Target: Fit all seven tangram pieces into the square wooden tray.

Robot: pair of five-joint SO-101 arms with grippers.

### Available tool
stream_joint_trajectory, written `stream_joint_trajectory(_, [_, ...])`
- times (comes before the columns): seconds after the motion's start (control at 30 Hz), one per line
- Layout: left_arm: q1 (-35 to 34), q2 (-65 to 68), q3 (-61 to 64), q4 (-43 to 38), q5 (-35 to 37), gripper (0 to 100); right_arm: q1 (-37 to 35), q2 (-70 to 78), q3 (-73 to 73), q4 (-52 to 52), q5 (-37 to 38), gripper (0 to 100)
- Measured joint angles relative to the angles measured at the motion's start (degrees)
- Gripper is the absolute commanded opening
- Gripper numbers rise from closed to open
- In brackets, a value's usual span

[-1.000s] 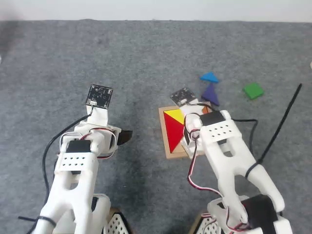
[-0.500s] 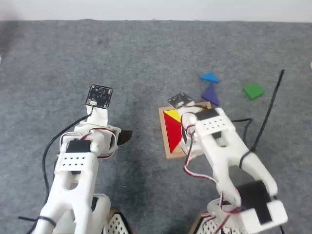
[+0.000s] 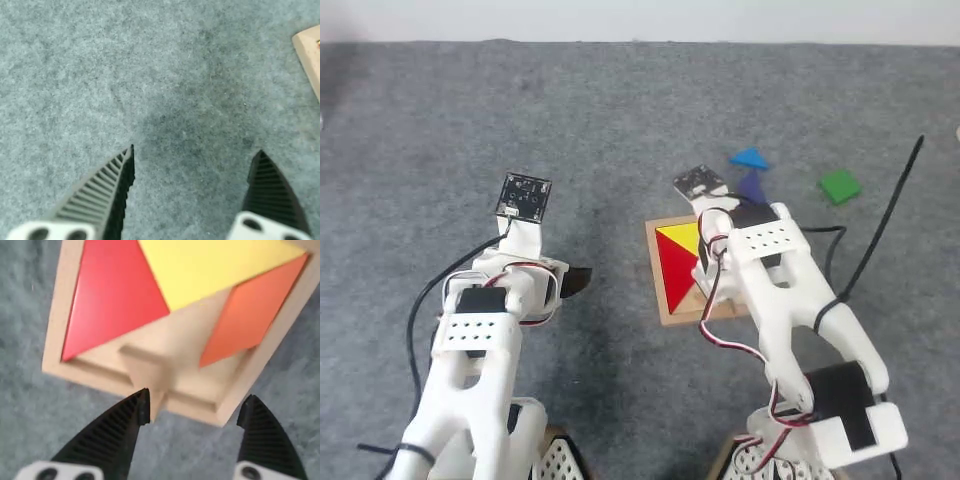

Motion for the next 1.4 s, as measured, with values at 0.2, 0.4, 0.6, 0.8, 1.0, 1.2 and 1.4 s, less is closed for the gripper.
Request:
stream_joint_trajectory(0.2, [0.0,0.0,0.0,0.0,0.0,35,-0.79,-0.09,0.0,4.04,1.85,29.9])
stream_joint_trajectory(0.4, [0.0,0.0,0.0,0.0,0.0,35,-0.7,0.79,0.0,4.04,2.11,29.9])
stream_joint_trajectory(0.6, [0.0,0.0,0.0,0.0,0.0,35,-0.7,7.91,-1.41,3.43,2.2,29.9])
stream_joint_trajectory(0.8, [0.0,0.0,0.0,0.0,0.0,35,-0.79,8.79,-6.15,2.29,2.2,29.9])
stream_joint_trajectory(1.0, [0.0,0.0,0.0,0.0,0.0,35,0.26,9.67,-7.47,-0.62,2.2,29.9])
stream_joint_trajectory(1.2, [0.0,0.0,0.0,0.0,0.0,35,0.97,11.78,-8.18,-0.09,2.73,29.9])
stream_joint_trajectory(1.4, [0.0,0.0,0.0,0.0,0.0,35,0.97,11.6,-8.18,0.7,4.13,29.9])
